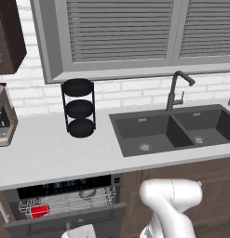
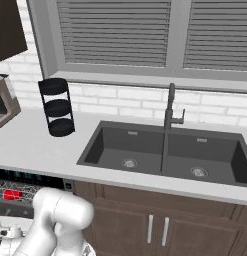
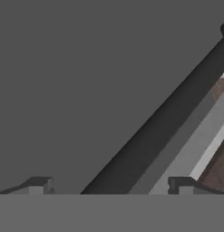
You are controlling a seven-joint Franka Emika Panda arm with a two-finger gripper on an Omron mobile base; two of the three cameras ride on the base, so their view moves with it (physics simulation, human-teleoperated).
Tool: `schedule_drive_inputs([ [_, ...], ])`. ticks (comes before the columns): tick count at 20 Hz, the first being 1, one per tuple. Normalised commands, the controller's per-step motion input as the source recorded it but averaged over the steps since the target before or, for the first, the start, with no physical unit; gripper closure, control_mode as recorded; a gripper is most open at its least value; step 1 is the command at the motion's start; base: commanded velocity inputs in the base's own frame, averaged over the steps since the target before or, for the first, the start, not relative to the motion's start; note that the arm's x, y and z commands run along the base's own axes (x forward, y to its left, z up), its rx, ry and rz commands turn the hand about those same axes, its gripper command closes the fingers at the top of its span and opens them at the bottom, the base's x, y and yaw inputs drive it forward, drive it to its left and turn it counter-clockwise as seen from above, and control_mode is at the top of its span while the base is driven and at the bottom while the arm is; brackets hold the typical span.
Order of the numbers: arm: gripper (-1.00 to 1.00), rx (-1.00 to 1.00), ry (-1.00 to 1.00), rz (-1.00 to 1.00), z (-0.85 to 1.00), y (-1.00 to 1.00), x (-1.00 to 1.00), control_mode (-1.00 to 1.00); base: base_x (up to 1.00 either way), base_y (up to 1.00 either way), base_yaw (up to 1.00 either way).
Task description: Pick up the cup and bowl from the counter, place them in the dishwasher, and close the dishwasher door.
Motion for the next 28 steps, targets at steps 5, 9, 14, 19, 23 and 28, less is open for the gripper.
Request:
schedule_drive_inputs([
  [5,-1.00,0.24,0.04,0.00,0.22,-0.07,1.00,-1.00,0.00,0.00,0.00],
  [9,-1.00,0.27,0.07,0.00,0.10,0.00,1.00,-1.00,0.00,0.00,0.00],
  [14,-1.00,0.24,0.07,0.00,0.01,0.00,1.00,-1.00,0.00,0.00,0.00],
  [19,-1.00,0.22,0.07,0.00,0.00,0.00,1.00,-1.00,0.00,0.00,0.00],
  [23,-1.00,0.20,0.07,0.00,0.00,0.00,1.00,-1.00,0.00,0.00,0.00],
  [28,-1.00,0.17,0.06,0.00,0.00,0.00,0.95,-1.00,0.00,0.00,0.00],
])
